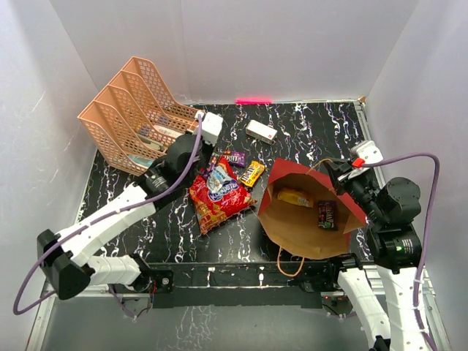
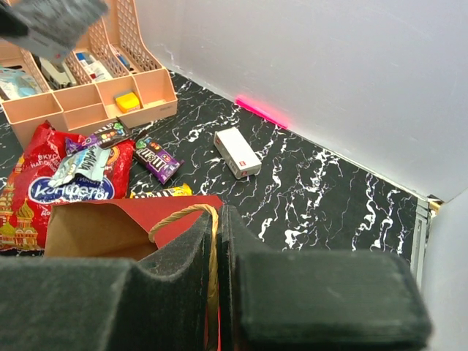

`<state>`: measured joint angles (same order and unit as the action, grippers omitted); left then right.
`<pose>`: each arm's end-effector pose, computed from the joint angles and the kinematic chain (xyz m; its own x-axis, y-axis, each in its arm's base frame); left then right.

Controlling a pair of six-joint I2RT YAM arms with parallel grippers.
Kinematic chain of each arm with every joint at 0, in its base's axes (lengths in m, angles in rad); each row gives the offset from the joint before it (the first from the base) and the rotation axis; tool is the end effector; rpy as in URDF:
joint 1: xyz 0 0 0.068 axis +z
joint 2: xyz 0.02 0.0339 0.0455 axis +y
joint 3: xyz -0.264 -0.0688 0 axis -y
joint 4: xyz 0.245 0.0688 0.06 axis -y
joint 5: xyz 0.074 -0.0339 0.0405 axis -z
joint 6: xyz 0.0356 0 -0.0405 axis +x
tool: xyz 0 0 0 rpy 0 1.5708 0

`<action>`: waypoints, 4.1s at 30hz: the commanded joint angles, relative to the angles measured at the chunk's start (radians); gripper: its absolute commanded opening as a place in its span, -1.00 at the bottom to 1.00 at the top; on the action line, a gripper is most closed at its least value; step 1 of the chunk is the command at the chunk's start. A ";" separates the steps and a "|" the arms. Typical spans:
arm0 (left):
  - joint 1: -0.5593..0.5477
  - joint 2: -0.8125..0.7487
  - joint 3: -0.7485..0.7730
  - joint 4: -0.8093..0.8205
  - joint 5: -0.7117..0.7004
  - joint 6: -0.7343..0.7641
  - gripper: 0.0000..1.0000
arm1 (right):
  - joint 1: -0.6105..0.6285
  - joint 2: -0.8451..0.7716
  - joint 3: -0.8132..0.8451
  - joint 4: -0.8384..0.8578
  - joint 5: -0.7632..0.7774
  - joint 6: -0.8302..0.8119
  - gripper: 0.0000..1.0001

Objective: Take the snacks out of the paper bag
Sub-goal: Place the snack at the center of the board, then take out the snack from the paper bag.

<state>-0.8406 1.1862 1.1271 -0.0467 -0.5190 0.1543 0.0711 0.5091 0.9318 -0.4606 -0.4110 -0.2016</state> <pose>0.1955 -0.1919 0.3926 -0.0207 0.2232 -0.9745 0.3250 0.9233 0.2046 0.0936 0.0209 0.3934 0.0557 -0.1801 -0.9821 -0.4615 0.8676 -0.1853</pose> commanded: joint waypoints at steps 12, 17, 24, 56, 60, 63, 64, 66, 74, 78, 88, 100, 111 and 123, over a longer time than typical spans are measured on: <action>0.063 0.332 0.066 -0.185 -0.017 -0.014 -1.00 | 0.002 -0.017 -0.010 0.029 0.006 0.019 -0.85; 0.064 0.327 0.058 -0.227 0.062 -0.060 -0.66 | 0.002 -0.014 -0.010 0.030 0.001 0.019 -0.84; 0.066 0.140 0.038 -0.121 0.224 -0.051 0.03 | 0.003 -0.015 -0.016 0.036 0.001 0.018 -0.85; -0.490 0.371 -0.039 0.299 0.520 0.438 -0.03 | 0.001 0.007 -0.008 0.063 -0.052 0.072 -0.84; -0.492 0.503 0.035 0.296 0.528 0.499 -0.25 | 0.002 0.017 0.011 0.052 -0.050 0.071 -0.85; -0.491 0.588 0.099 0.267 0.528 0.536 -0.27 | 0.002 0.017 0.016 0.054 -0.054 0.071 -0.85; -0.491 0.615 0.112 0.266 0.520 0.556 -0.27 | 0.002 0.017 0.019 0.054 -0.057 0.074 -0.85; -0.491 0.661 0.138 0.262 0.499 0.586 -0.26 | 0.003 0.018 0.023 0.050 -0.060 0.077 -0.85; -0.470 0.797 0.179 0.344 0.440 0.661 -0.10 | 0.002 0.017 0.020 0.055 -0.071 0.083 -0.84; -0.451 0.855 0.206 0.398 0.408 0.679 -0.06 | 0.002 0.024 0.027 0.053 -0.078 0.086 -0.85; -0.395 0.961 0.282 0.487 0.387 0.669 -0.06 | 0.001 0.025 0.044 0.047 -0.084 0.091 -0.85; -0.362 1.074 0.413 0.433 0.439 0.701 -0.03 | 0.002 0.032 0.053 0.047 -0.085 0.089 -0.84; -0.369 1.032 0.369 0.540 0.443 0.642 -0.05 | 0.002 0.032 0.058 0.048 -0.079 0.084 -0.85; -0.391 0.985 0.355 0.443 0.430 0.713 0.06 | 0.002 0.049 0.060 0.066 -0.158 0.091 -0.85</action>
<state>-1.2144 2.2387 1.4826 0.4164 -0.0910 0.8410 0.0711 0.5472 0.9409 -0.4599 -0.5167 -0.1242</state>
